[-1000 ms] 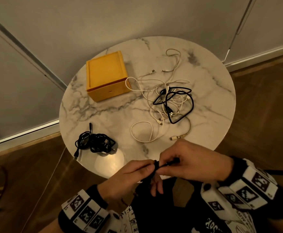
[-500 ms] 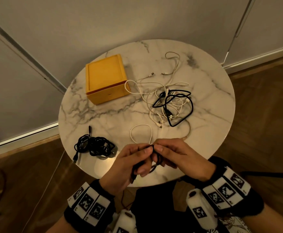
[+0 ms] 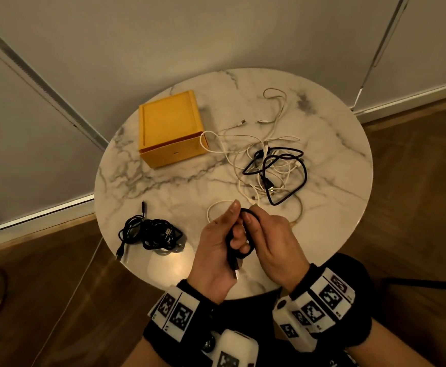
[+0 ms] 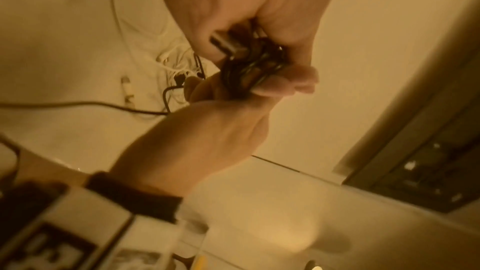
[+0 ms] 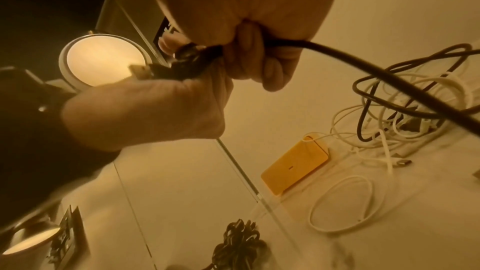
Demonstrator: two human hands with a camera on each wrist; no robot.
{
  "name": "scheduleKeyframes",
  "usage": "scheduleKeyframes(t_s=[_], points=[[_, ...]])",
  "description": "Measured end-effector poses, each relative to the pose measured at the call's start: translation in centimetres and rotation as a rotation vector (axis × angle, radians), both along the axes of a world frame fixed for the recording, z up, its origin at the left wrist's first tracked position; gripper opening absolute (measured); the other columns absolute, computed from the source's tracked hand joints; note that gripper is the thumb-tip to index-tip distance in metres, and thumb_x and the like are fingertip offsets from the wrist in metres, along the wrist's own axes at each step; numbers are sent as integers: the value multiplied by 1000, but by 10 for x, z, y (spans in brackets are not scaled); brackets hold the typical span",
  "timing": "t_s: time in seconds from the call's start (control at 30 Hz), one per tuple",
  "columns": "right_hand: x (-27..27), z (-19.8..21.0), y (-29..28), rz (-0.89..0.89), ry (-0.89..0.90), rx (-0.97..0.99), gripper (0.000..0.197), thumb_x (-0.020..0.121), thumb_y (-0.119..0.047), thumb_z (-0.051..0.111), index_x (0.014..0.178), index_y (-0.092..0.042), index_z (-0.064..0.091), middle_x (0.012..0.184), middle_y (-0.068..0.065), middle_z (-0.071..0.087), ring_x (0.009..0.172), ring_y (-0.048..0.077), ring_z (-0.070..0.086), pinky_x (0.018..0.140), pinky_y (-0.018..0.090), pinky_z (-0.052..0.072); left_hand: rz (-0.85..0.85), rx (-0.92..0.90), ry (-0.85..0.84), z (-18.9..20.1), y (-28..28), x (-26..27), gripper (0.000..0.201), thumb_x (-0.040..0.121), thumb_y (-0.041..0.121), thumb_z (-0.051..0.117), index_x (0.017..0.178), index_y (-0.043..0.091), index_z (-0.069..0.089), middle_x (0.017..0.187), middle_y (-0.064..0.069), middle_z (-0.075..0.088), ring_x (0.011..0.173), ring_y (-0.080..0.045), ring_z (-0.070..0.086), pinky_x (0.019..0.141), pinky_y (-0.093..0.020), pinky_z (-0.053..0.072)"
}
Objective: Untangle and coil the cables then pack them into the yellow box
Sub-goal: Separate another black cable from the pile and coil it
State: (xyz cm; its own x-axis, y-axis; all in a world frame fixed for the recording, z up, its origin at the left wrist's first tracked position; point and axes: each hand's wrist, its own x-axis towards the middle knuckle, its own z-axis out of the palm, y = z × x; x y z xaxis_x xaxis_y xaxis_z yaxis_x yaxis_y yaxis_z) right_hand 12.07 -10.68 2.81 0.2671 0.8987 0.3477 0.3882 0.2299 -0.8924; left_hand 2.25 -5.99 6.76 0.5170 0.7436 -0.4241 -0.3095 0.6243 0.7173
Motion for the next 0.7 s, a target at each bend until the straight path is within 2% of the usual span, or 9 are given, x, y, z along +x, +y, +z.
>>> scheduleKeyframes(t_s=[0.07, 0.13, 0.2, 0.3, 0.37, 0.47, 0.53, 0.63, 0.7], points=[[2, 4, 1, -2, 5, 26, 21, 101, -39, 32, 94, -35, 51, 64, -6, 60, 54, 12, 58, 53, 33, 46, -36, -55, -82, 0, 2, -3, 25, 70, 32, 68, 55, 13, 61, 43, 6, 43, 34, -2, 38, 37, -15, 35], [4, 11, 2, 12, 10, 50, 21, 101, -36, 33, 85, -42, 46, 62, -14, 54, 52, 5, 53, 52, 20, 41, -133, -53, -188, 0, 4, -8, 25, 62, 31, 83, 61, 12, 67, 47, 6, 50, 37, -3, 44, 41, -17, 40], [6, 16, 3, 58, 36, 50, 25, 101, -36, 32, 83, -47, 44, 61, -20, 52, 51, 3, 53, 52, 16, 40, -258, -5, -254, 0, 8, -15, 27, 61, 31, 88, 69, 12, 71, 51, 7, 56, 43, -4, 51, 48, -18, 45], [7, 17, 3, 106, 15, 70, 27, 102, -33, 32, 81, -46, 42, 62, -23, 48, 50, 0, 46, 53, 12, 34, -405, 37, -352, 3, 12, -22, 17, 86, 27, 67, 88, 11, 72, 64, 8, 65, 56, -4, 60, 60, -19, 49], [5, 16, 1, 123, 39, 68, 26, 103, -35, 31, 80, -45, 40, 62, -24, 46, 50, -1, 42, 54, 11, 31, -453, 18, -422, 2, 14, -24, 23, 97, 20, 50, 100, 7, 68, 75, 6, 68, 65, -5, 63, 67, -20, 50], [1, 13, -2, 127, 124, 65, 26, 103, -44, 28, 80, -44, 41, 61, -23, 47, 51, 0, 45, 55, 13, 34, -470, 14, -378, 1, 12, -25, 20, 93, 21, 57, 97, 9, 71, 75, 7, 68, 66, -6, 64, 67, -20, 51], [-1, 10, -3, 149, 246, 14, 27, 102, -43, 31, 79, -45, 45, 61, -20, 48, 51, 2, 44, 54, 20, 37, -467, 22, -370, 1, 10, -24, 17, 89, 24, 62, 95, 12, 73, 76, 7, 68, 69, -5, 65, 67, -19, 52], [-6, 7, -3, 156, 476, -32, 30, 101, -41, 35, 78, -35, 52, 64, -13, 52, 55, 4, 47, 54, 21, 39, -376, -8, -346, -2, 9, -20, 16, 84, 24, 69, 88, 9, 72, 66, 6, 64, 58, -5, 60, 58, -19, 50], [-7, 7, -3, 176, 646, -68, 38, 104, -34, 33, 83, -10, 55, 67, 0, 63, 56, 12, 59, 53, 25, 48, -351, -67, -377, -5, 11, -16, 19, 85, 24, 68, 85, 5, 67, 54, 5, 55, 45, -3, 50, 48, -17, 45]])
